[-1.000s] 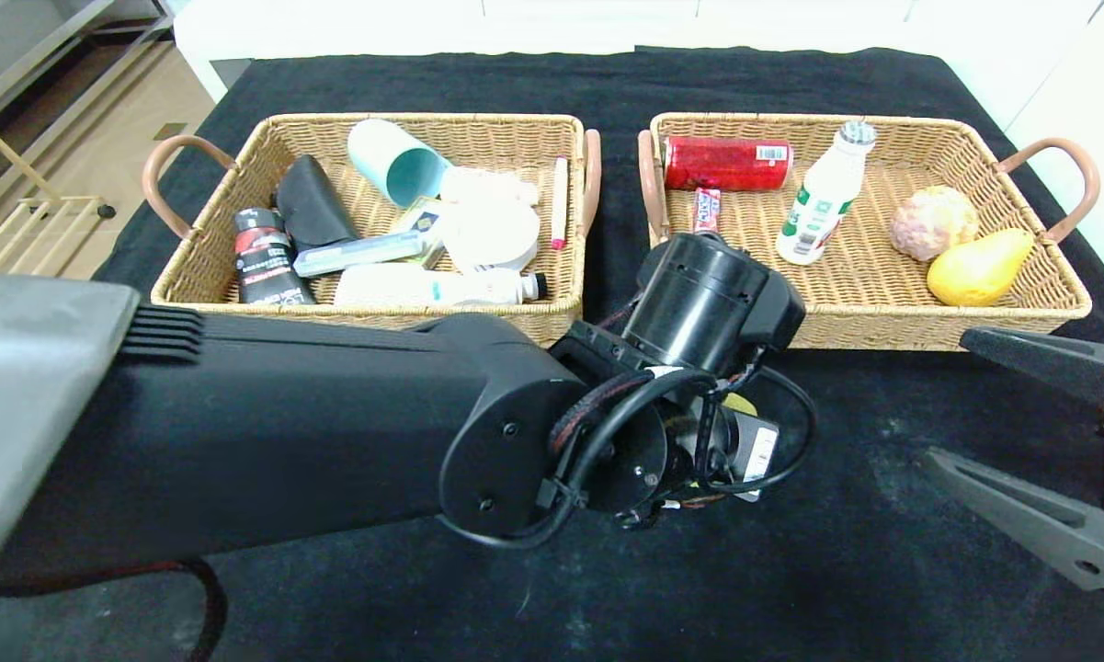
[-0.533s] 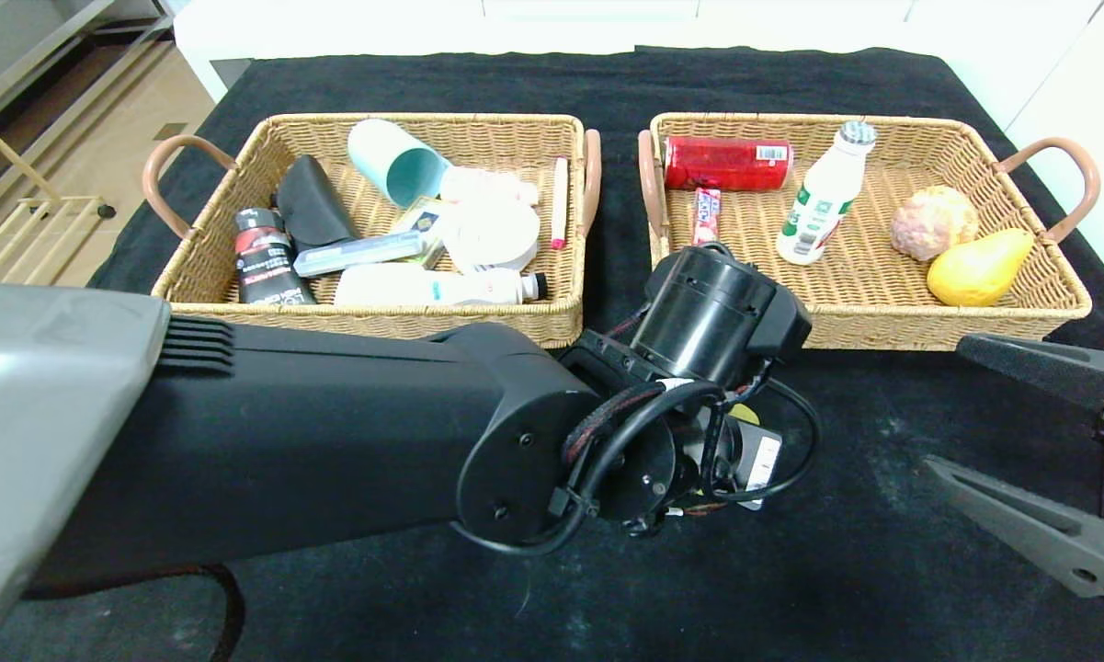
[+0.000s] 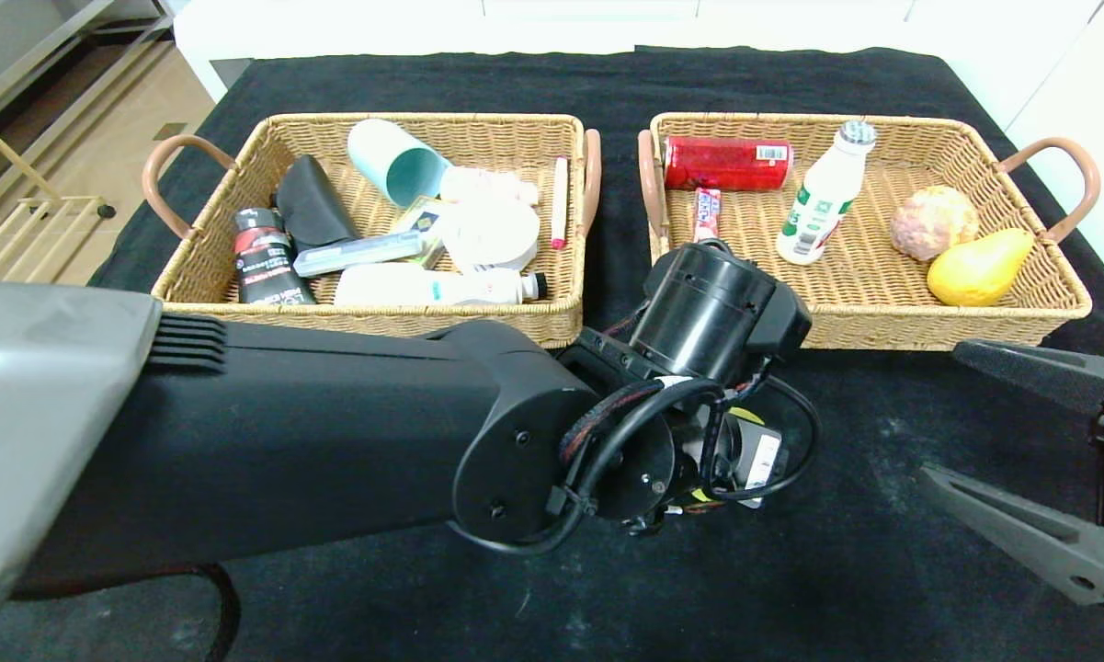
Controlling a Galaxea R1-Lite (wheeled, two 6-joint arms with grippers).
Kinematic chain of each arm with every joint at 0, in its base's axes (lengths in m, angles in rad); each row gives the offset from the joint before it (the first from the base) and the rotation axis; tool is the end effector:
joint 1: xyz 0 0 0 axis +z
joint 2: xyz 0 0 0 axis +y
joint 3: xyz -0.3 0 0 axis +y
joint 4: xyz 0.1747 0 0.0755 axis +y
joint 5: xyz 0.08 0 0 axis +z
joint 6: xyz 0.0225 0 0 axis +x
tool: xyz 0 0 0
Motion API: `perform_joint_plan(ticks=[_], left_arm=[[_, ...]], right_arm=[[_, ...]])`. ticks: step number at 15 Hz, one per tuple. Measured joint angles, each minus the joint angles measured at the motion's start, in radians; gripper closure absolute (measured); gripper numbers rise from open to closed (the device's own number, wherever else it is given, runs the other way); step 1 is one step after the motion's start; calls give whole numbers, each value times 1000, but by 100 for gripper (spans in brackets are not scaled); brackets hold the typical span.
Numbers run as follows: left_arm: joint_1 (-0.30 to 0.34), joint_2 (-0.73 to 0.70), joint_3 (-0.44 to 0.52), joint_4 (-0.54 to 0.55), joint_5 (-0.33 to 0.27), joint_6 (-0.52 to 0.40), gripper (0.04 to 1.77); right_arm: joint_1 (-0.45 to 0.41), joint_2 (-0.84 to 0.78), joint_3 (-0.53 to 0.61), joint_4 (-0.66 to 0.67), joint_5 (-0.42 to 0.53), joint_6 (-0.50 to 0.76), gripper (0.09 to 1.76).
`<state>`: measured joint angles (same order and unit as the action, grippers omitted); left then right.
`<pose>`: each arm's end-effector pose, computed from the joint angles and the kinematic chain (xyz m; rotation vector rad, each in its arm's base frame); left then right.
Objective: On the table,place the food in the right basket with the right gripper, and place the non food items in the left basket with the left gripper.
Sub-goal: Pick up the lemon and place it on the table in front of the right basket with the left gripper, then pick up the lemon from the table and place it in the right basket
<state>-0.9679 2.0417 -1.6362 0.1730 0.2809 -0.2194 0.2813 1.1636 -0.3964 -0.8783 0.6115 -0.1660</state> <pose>0.2385 -0.3354 0.2122 0.1378 0.5462 -0.6083 0.1474 0.0560 0.2195 -0.1735 -0.1871 0.8806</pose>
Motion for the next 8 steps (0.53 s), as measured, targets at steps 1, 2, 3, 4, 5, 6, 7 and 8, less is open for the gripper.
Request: perform_joint_plan(ticks=[1,2,3,4,5,6,7,8], left_arm=[[0,-7,2,0,7,-1,30],[-1,-17,6,0,10,-1,28],[-5,-32,14,1,11,-1,26],[-7,-49,25,1,12,1,24],[-7,-67,35,0,13,3,22],[-5,-89,48,0,16,3,20],[-3,-111,58,-1,18,4,19],[0,-133,66,-2,18,6,18]], right_arm=[[0,0,0,0,0,-1,14],[0,0,1,0,1,-1,14],[1,0,2,0,1,-2,14],[1,0,3,0,1,-1,14],[1,-1,3,6,0,0,14],[1,-1,0,25,0,2,14],[0,-2,-7,53,-1,3,14],[0,-3,-16,77,-2,3,14]])
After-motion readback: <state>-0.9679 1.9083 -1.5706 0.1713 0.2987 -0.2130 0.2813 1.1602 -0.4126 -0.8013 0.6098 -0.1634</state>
